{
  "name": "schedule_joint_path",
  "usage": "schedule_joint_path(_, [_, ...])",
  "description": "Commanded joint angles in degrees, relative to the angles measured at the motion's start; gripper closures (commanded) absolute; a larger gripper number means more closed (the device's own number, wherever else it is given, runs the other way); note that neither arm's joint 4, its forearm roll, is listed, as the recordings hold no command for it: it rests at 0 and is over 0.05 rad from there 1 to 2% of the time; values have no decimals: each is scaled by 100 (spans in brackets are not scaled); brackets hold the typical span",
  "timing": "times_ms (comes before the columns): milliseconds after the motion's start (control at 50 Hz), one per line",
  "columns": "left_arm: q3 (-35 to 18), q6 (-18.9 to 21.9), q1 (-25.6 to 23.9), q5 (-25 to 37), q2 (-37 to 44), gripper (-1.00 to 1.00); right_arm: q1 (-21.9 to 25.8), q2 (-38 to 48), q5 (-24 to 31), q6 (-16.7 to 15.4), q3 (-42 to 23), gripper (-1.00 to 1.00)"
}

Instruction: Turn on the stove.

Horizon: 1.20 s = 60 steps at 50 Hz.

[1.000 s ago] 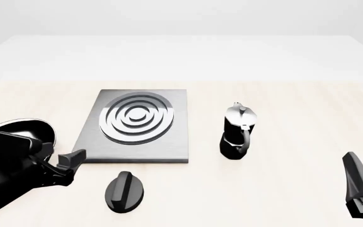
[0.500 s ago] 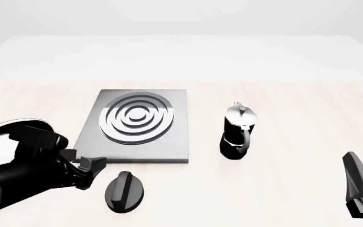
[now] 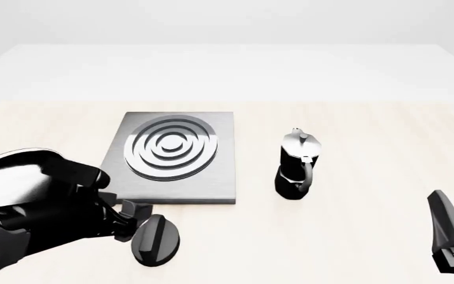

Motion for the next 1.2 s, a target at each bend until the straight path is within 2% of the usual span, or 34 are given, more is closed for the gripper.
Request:
schedule_joint_path(20, [-62, -66, -116, -160, 300, -100, 26, 2, 23, 47, 3, -100])
schedule_joint_path(560, [233, -444, -263, -1097, 1442, -100, 47, 3, 26, 131, 2, -100])
schedule_joint_path(1200, [245, -486, -207, -1463, 2000, -100, 66, 1, 14, 199, 9, -100])
